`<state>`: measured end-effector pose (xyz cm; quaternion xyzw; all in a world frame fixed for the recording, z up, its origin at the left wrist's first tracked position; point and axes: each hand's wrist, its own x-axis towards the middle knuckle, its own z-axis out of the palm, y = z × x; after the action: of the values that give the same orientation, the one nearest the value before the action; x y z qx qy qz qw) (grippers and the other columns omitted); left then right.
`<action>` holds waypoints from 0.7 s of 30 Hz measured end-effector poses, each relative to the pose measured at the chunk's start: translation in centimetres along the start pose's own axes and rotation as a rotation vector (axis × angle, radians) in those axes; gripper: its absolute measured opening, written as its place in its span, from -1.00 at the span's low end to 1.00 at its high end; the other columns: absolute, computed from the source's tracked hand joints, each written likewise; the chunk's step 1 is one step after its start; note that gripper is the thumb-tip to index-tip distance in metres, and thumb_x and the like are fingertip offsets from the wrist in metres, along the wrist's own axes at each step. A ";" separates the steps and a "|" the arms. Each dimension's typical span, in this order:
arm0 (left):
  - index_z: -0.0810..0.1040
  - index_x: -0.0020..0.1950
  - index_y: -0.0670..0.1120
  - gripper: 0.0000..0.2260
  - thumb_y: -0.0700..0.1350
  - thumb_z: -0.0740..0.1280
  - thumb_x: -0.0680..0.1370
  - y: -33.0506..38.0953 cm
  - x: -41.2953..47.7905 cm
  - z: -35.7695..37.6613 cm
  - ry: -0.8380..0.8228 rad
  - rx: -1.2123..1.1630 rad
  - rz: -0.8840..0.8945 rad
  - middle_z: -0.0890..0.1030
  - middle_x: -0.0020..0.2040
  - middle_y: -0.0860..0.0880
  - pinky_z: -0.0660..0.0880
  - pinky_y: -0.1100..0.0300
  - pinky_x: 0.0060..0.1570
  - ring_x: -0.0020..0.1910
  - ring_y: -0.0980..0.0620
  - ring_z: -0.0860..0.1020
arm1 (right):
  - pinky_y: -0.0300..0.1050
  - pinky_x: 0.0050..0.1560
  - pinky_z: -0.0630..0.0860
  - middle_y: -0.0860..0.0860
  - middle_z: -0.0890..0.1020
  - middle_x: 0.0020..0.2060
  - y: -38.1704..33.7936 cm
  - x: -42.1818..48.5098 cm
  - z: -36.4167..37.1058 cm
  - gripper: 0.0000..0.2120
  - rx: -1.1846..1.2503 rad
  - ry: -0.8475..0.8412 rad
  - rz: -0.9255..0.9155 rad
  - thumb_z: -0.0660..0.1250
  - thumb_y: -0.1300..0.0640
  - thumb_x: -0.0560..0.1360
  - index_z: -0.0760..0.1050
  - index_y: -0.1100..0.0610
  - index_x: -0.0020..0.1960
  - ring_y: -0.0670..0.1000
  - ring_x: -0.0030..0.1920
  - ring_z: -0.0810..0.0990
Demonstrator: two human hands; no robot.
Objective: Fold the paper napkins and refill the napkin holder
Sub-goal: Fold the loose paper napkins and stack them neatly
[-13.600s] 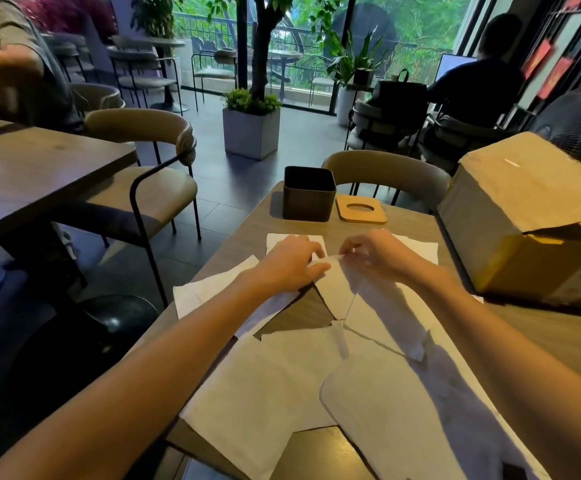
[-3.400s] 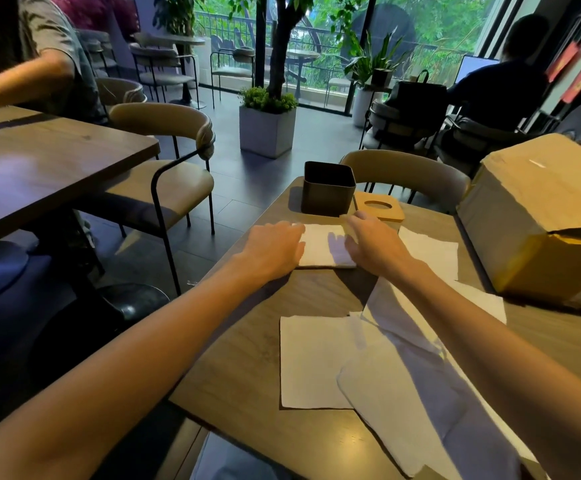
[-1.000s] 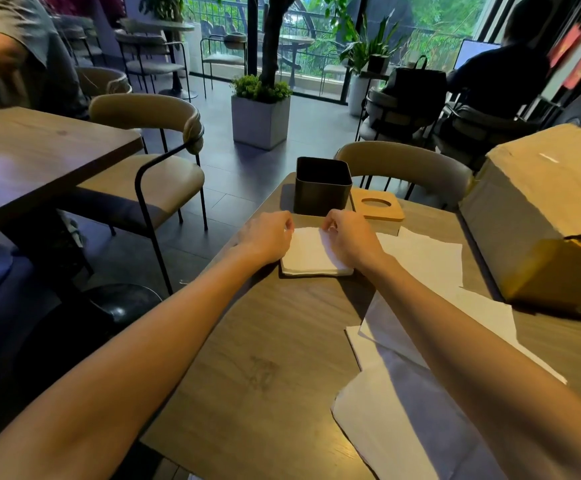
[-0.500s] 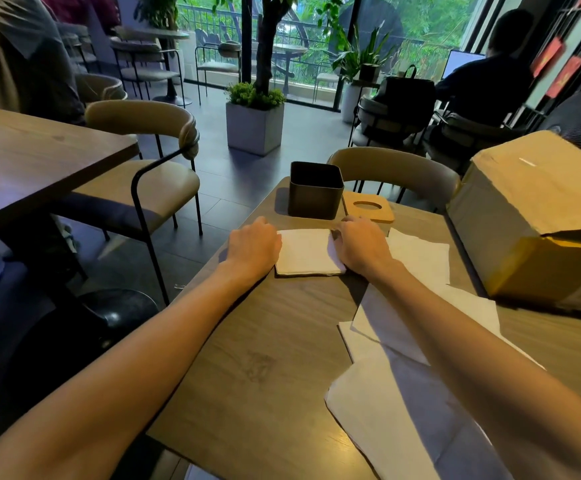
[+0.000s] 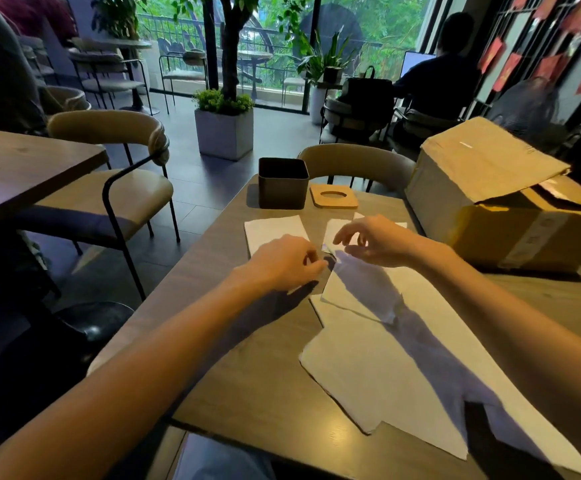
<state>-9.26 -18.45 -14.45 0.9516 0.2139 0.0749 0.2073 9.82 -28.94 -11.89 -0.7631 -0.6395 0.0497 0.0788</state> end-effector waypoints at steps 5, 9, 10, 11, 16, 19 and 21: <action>0.61 0.14 -0.07 -0.56 0.27 0.29 0.55 2.2 -0.3 2.1 -0.027 0.062 -0.030 0.65 0.03 -0.04 0.53 0.08 0.12 0.01 0.00 0.59 | -0.10 0.10 0.57 0.03 0.65 0.17 1.2 -1.1 1.6 -0.69 -0.049 -0.003 0.118 0.36 0.02 0.59 0.55 0.07 0.31 0.00 0.03 0.60; 0.63 0.08 -0.06 -0.64 0.20 0.38 0.52 2.6 0.3 2.6 0.044 0.017 -0.097 0.65 -0.01 -0.02 0.56 0.13 -0.01 -0.05 0.03 0.60 | -0.07 0.16 0.53 0.04 0.68 0.12 1.0 -0.7 2.9 -0.72 -0.056 0.040 0.192 0.32 -0.05 0.61 0.61 0.06 0.22 0.02 0.08 0.62; 0.63 0.06 -0.06 -0.67 0.17 0.41 0.51 2.7 0.5 2.8 0.045 -0.012 -0.111 0.65 -0.02 -0.02 0.57 0.13 -0.02 -0.07 0.03 0.60 | -0.07 0.15 0.55 0.04 0.68 0.11 0.8 -0.8 3.4 -0.73 -0.046 0.059 0.214 0.33 -0.05 0.60 0.62 0.05 0.20 0.01 0.06 0.62; 0.63 0.05 -0.07 -0.71 0.13 0.44 0.50 2.7 0.6 2.9 0.035 -0.045 -0.131 0.65 -0.03 -0.03 0.58 0.12 -0.02 -0.08 0.03 0.60 | -0.06 0.14 0.56 0.04 0.69 0.10 0.7 -0.6 3.8 -0.75 -0.029 0.089 0.233 0.35 -0.04 0.59 0.63 0.06 0.18 0.01 0.06 0.62; 0.67 -0.01 -0.11 -0.80 0.01 0.46 0.51 1.8 0.9 3.0 0.006 -0.212 -0.166 0.67 -0.09 -0.05 0.60 0.09 0.04 -0.11 0.05 0.61 | -0.12 0.06 0.52 0.05 0.67 0.05 0.7 -0.5 3.7 -0.80 0.040 0.146 0.262 0.41 0.07 0.56 0.63 0.12 0.13 0.01 0.03 0.59; 0.69 -0.07 -0.14 -0.73 0.07 0.42 0.53 1.4 0.8 2.8 -0.006 -0.304 -0.174 0.67 -0.18 -0.06 0.56 0.17 -0.05 -0.18 0.08 0.61 | -0.24 -0.06 0.45 0.00 0.65 -0.04 0.8 -0.8 2.1 -0.85 0.142 0.149 0.201 0.38 0.07 0.58 0.62 0.11 0.09 -0.04 -0.04 0.57; 0.68 -0.04 -0.17 -0.70 0.08 0.40 0.54 1.1 1.0 2.6 -0.035 -0.371 -0.191 0.67 -0.18 -0.06 0.56 0.19 -0.09 -0.19 0.07 0.62 | -0.25 -0.08 0.49 0.00 0.65 -0.06 0.9 -0.8 1.6 -0.87 0.237 0.199 0.192 0.35 0.07 0.59 0.60 0.11 0.08 -0.03 -0.06 0.60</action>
<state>-7.34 -19.92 -16.30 0.8736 0.2821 0.0766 0.3891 10.25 -29.81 -13.60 -0.8073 -0.5423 0.0563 0.2259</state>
